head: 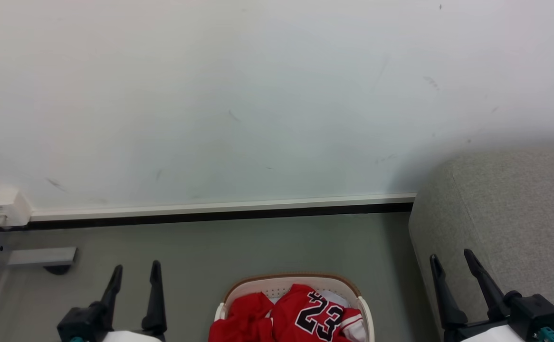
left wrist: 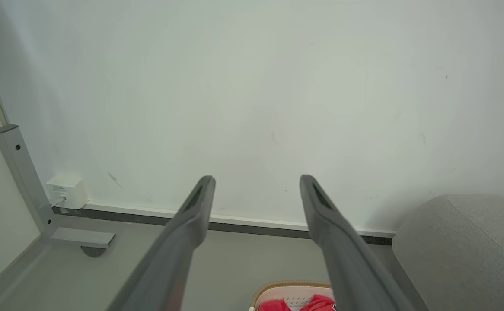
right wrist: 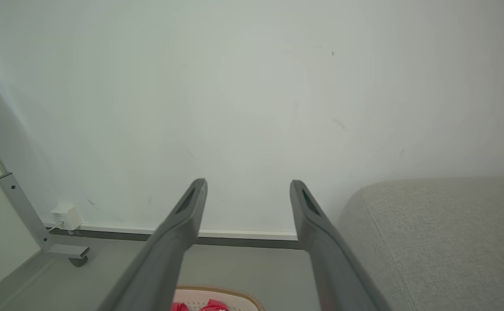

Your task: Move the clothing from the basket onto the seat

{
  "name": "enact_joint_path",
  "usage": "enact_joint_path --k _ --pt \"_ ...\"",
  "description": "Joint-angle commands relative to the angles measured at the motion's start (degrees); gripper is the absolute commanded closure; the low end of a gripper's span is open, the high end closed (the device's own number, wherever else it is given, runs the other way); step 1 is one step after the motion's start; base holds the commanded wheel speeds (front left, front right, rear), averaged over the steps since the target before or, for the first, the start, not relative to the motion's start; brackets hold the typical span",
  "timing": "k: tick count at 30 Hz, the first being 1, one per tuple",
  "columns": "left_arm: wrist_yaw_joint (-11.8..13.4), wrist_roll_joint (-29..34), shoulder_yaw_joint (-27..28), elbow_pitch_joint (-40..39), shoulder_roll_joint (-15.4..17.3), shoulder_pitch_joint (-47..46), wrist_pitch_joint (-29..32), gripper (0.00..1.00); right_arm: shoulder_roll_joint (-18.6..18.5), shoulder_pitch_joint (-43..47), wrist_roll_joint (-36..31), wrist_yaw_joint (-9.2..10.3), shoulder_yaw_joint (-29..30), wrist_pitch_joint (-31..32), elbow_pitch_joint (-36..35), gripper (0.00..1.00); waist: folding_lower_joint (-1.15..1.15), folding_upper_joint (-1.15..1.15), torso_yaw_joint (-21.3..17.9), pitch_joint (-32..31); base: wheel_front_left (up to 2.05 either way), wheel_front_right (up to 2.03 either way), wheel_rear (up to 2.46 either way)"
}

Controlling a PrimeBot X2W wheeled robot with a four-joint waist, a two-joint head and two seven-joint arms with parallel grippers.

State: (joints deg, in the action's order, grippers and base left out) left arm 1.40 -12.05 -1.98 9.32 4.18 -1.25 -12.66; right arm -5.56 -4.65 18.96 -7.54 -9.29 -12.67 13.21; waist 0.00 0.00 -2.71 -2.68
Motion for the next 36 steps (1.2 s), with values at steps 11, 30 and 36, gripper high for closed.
enact_joint_path --k 11,30,36 --pt "-0.3 4.9 0.5 -0.4 -0.3 0.8 -1.6 0.0 0.1 -0.3 -5.0 0.09 0.3 -1.6 -1.2 0.0 0.0 0.0 -0.4 -0.4 0.0 0.0 0.0" --pt "-0.6 9.0 1.3 -0.1 -0.9 1.4 -2.5 0.0 0.1 0.1 -7.4 0.1 0.0 -2.5 -1.9 0.0 0.0 0.0 -0.9 -0.1 0.0 0.0 0.0" --pt "-0.8 8.8 1.6 -0.1 -1.0 1.1 -2.5 0.0 0.2 -0.2 -7.0 0.1 0.0 -2.5 -2.0 0.0 0.0 0.0 -1.2 0.3 0.0 0.0 0.0"
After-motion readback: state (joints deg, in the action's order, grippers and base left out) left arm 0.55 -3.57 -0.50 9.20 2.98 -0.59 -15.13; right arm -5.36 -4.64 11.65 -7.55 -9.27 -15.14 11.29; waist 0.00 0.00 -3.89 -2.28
